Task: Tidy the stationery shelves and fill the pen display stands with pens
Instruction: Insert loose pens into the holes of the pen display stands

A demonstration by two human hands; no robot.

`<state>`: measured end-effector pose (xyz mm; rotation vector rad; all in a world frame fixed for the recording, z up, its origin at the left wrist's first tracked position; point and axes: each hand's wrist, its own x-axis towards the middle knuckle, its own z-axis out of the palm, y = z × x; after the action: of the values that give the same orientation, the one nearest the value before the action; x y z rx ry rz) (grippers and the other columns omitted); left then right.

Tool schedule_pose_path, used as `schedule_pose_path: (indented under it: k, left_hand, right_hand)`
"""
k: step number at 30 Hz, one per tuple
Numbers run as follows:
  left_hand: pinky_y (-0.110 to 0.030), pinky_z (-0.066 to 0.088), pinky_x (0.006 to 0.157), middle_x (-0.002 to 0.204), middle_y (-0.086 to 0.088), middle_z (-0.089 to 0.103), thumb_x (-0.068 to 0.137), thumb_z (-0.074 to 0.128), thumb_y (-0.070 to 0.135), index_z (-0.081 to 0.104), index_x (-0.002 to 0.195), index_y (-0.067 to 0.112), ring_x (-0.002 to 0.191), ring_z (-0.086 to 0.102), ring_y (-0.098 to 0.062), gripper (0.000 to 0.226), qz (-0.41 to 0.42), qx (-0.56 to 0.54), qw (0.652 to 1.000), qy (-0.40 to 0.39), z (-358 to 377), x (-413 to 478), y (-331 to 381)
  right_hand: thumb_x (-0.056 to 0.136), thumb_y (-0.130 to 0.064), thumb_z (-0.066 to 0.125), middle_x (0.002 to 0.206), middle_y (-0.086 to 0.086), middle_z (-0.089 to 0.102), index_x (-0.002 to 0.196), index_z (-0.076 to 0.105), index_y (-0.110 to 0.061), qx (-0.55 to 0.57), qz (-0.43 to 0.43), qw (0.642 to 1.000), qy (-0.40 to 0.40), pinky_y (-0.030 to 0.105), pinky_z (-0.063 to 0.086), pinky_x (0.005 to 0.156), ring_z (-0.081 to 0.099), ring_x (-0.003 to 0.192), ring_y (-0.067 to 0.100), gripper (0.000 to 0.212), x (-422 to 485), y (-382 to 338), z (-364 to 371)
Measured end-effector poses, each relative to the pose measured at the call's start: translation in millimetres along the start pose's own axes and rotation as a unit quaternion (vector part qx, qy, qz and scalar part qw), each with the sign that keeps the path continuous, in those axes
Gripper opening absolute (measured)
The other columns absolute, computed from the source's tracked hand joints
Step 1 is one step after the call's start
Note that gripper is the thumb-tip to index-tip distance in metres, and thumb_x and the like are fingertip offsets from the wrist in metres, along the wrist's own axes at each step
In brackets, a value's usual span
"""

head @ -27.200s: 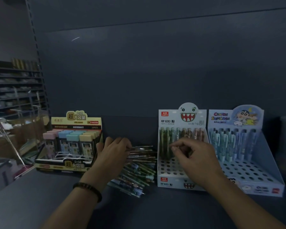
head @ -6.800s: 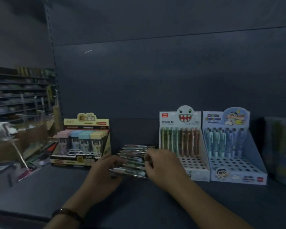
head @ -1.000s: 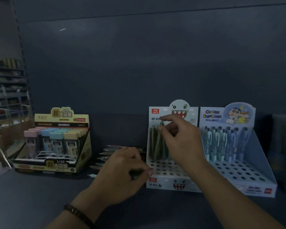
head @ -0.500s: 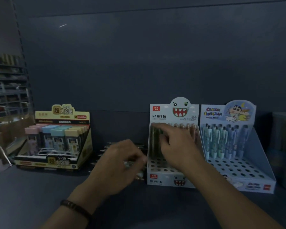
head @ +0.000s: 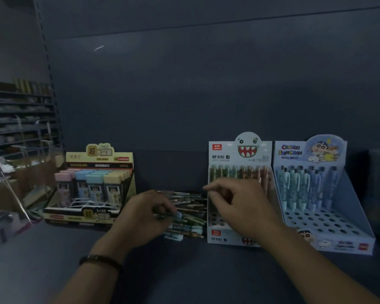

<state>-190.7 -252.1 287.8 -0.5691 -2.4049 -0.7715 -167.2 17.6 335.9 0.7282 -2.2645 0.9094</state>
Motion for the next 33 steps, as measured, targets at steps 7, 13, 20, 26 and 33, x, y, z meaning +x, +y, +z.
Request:
schedule_pose_path:
  k: [7, 13, 20, 26, 33]
  left_hand:
    - [-0.014, 0.047, 0.065, 0.085, 0.022, 0.061, 0.071, 0.088, 0.023, 0.078, 0.084, 0.04, 0.081, 0.061, -0.005, 0.024, 0.014, 0.02, 1.0, -0.017, -2, 0, 0]
    - [-0.028, 0.049, 0.074, 0.089, 0.022, 0.054, 0.076, 0.086, 0.04, 0.073, 0.089, 0.046, 0.088, 0.051, 0.0, 0.019, 0.035, 0.077, 0.996, -0.02, -3, 0, -6]
    - [-0.018, 0.038, 0.077, 0.092, 0.028, 0.051, 0.081, 0.083, 0.048, 0.069, 0.093, 0.048, 0.092, 0.046, 0.004, 0.018, 0.069, 0.099, 0.992, -0.025, 2, 1, 0]
    - [-0.023, 0.04, 0.092, 0.098, 0.022, 0.062, 0.089, 0.081, 0.022, 0.069, 0.094, 0.036, 0.096, 0.059, -0.005, 0.019, 0.071, 0.018, 0.992, 0.099, 4, 7, 9]
    - [-0.028, 0.054, 0.068, 0.088, 0.002, 0.073, 0.095, 0.074, 0.009, 0.074, 0.098, 0.023, 0.077, 0.068, -0.014, 0.014, -0.009, -0.26, 0.956, 0.138, 17, 12, 55]
  right_hand:
    - [0.098, -0.018, 0.071, 0.053, -0.011, 0.056, 0.102, 0.081, -0.029, 0.054, -0.039, 0.997, 0.036, 0.025, 0.049, 0.055, 0.054, 0.05, 0.009, 0.016, -4, -3, 8]
    - [0.097, -0.019, 0.071, 0.056, -0.007, 0.058, 0.099, 0.081, -0.032, 0.058, -0.033, 0.997, 0.051, 0.035, 0.054, 0.058, 0.057, 0.053, 0.014, 0.017, -4, 1, 8]
    - [0.097, -0.016, 0.071, 0.054, -0.007, 0.055, 0.098, 0.081, -0.032, 0.062, -0.026, 0.996, 0.065, 0.032, 0.051, 0.055, 0.052, 0.05, 0.01, 0.018, -3, 2, 8]
    - [0.097, -0.019, 0.071, 0.059, -0.01, 0.059, 0.097, 0.08, -0.035, 0.068, -0.014, 0.996, 0.058, 0.03, 0.053, 0.058, 0.057, 0.054, 0.01, 0.018, -4, 3, 9]
    - [0.091, -0.025, 0.08, 0.085, -0.006, 0.072, 0.106, 0.076, -0.037, 0.194, 0.03, 0.978, 0.065, 0.04, 0.062, 0.074, 0.071, 0.078, 0.014, 0.019, -2, -8, 9]
